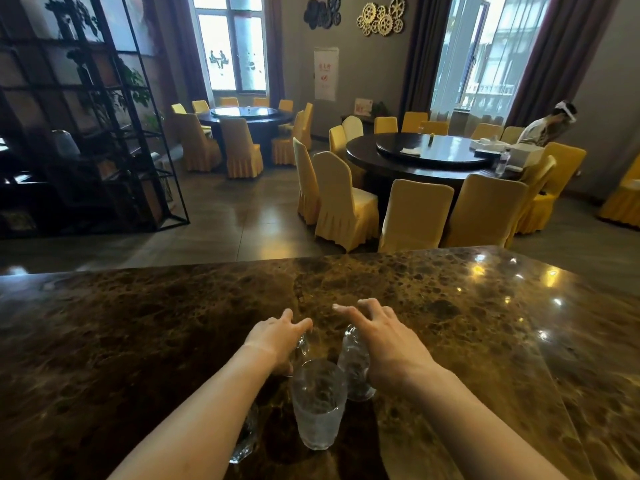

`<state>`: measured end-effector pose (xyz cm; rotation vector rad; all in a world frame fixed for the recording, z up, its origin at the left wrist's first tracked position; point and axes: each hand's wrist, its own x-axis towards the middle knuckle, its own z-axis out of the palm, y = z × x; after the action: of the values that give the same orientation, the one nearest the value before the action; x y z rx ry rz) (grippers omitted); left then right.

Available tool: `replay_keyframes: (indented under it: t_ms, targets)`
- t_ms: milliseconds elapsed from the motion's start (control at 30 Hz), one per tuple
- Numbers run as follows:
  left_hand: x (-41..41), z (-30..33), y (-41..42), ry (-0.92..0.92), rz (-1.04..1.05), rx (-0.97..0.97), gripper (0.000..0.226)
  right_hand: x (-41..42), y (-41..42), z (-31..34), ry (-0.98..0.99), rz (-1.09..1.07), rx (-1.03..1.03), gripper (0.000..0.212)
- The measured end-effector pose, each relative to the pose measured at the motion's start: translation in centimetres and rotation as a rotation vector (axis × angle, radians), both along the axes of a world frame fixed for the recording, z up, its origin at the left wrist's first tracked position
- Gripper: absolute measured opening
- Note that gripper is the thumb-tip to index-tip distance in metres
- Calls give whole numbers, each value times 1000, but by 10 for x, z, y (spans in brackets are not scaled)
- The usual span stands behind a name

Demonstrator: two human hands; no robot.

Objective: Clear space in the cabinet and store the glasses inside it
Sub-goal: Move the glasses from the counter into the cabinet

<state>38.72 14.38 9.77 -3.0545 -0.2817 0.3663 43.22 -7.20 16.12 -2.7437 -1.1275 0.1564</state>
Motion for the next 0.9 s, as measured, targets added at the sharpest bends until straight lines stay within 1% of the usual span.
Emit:
replay_keyframes:
  t_ms: [100, 167, 233, 333, 433, 500, 567, 633, 700, 733, 800, 833, 900]
  targets:
    - [-6, 1, 6, -99, 12, -24, 87, 3, 11, -2, -7, 52, -130, 98]
    - [-15, 8, 15, -228, 58, -123, 77, 5, 16, -5, -28, 73, -176, 95]
    - [-26, 21, 26, -397, 148, -305, 66, 7, 18, -8, -48, 75, -212, 93]
    - [-54, 44, 42, -681, 343, -620, 63, 8, 20, -14, -87, 73, -260, 88]
    - [-97, 61, 51, -958, 554, -1061, 65, 8, 23, -16, -119, 72, -283, 81]
    - [-126, 64, 55, -1055, 644, -1271, 71, 8, 26, -17, -137, 75, -304, 79]
    - [-155, 63, 57, -1088, 702, -1398, 79, 7, 29, -15, -159, 78, -325, 79]
    - [-183, 55, 60, -1083, 732, -1468, 87, 6, 33, -11, -171, 91, -354, 76]
    - [-203, 45, 59, -1076, 736, -1474, 91, 8, 32, -7, -166, 92, -361, 73]
    - [-213, 39, 57, -1075, 731, -1443, 89, 8, 32, -5, -166, 88, -355, 72]
    - [-227, 24, 54, -1068, 707, -1347, 76, 9, 27, -2, -161, 66, -319, 68]
    - [-232, 16, 52, -1063, 705, -1303, 71, 10, 23, 0, -159, 46, -283, 65]
    - [-240, -3, 52, -1043, 709, -1242, 68, 12, 10, 2, -141, -21, -170, 59]
